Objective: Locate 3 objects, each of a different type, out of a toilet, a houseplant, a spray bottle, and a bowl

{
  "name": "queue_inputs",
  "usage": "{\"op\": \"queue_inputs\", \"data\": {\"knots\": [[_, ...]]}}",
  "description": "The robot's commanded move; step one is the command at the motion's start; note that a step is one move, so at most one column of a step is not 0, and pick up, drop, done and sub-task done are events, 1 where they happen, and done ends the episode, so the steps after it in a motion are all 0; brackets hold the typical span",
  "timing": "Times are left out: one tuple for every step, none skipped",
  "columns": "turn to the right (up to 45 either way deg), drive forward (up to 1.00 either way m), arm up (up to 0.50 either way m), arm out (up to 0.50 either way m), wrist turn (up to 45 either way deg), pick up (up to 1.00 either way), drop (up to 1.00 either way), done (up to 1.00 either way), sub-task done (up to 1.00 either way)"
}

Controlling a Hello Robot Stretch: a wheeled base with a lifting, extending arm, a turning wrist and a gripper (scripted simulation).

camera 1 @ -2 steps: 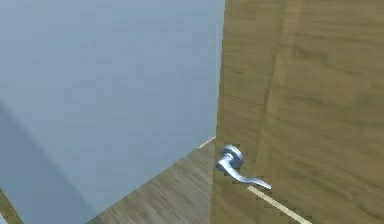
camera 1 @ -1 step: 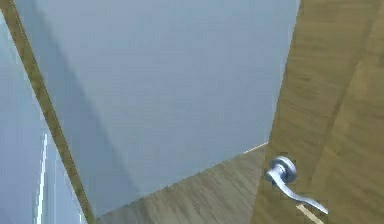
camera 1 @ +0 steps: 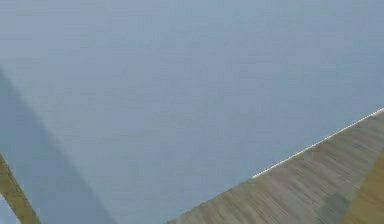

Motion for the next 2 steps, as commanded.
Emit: {"op": "queue_inputs", "data": {"knots": [[-30.0, 0.00, 0.00, 0.00, 0.0, 0.00, 0.00, 0.00, 0.00], [0.0, 0.30, 0.00, 0.00, 0.0, 0.00, 0.00, 0.00, 0.00]]}}
